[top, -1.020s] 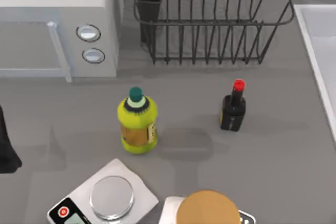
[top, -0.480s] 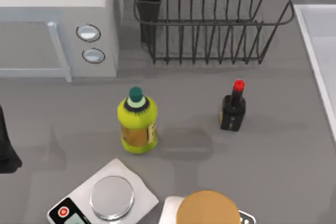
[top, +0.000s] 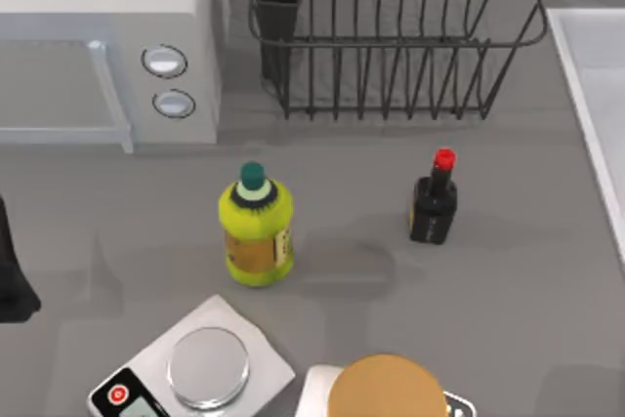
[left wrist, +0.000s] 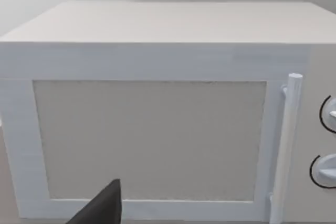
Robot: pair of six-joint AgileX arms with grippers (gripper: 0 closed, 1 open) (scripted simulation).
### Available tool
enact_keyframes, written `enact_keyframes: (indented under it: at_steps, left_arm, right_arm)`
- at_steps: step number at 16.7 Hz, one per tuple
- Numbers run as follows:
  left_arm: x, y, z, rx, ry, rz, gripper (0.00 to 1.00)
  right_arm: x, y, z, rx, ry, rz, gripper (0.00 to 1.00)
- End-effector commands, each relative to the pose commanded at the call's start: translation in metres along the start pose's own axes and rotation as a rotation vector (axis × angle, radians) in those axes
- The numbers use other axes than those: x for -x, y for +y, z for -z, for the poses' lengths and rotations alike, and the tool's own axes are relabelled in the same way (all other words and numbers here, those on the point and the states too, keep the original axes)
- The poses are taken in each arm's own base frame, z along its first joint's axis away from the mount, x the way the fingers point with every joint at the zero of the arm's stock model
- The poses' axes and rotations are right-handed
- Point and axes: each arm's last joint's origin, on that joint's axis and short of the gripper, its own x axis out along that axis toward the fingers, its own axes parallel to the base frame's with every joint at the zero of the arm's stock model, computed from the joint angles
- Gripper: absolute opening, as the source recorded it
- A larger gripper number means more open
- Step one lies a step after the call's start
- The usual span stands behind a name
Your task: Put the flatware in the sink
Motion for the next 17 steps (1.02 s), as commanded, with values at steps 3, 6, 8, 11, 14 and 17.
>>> enact_keyframes:
  at_steps: [3, 6, 8, 11, 14, 17]
  left_arm:
    - [0.0, 0.0, 0.0, 0.0, 0.0, 0.0, 1.0]
    - [0.0, 0.0, 0.0, 0.0, 0.0, 0.0, 1.0]
    - [0.0, 0.0, 0.0, 0.0, 0.0, 0.0, 1.0]
    - [0.0, 0.0, 0.0, 0.0, 0.0, 0.0, 1.0]
    - [0.0, 0.0, 0.0, 0.0, 0.0, 0.0, 1.0]
    - [0.0, 0.0, 0.0, 0.0, 0.0, 0.0, 1.0]
  right_arm:
    - [0.001, 0.0, 0.0, 0.0, -0.001, 0.0, 0.0]
    - [0.0, 0.001, -0.002, -0.002, 0.005, 0.001, 0.0]
    - [0.004, 0.005, -0.012, -0.008, 0.018, 0.007, 0.0]
    - [0.014, 0.019, -0.043, -0.014, 0.054, 0.025, 0.0]
    - [0.025, 0.045, -0.088, -0.015, 0.081, 0.048, 0.0]
    - [0.032, 0.081, -0.139, -0.015, 0.088, 0.068, 0.0]
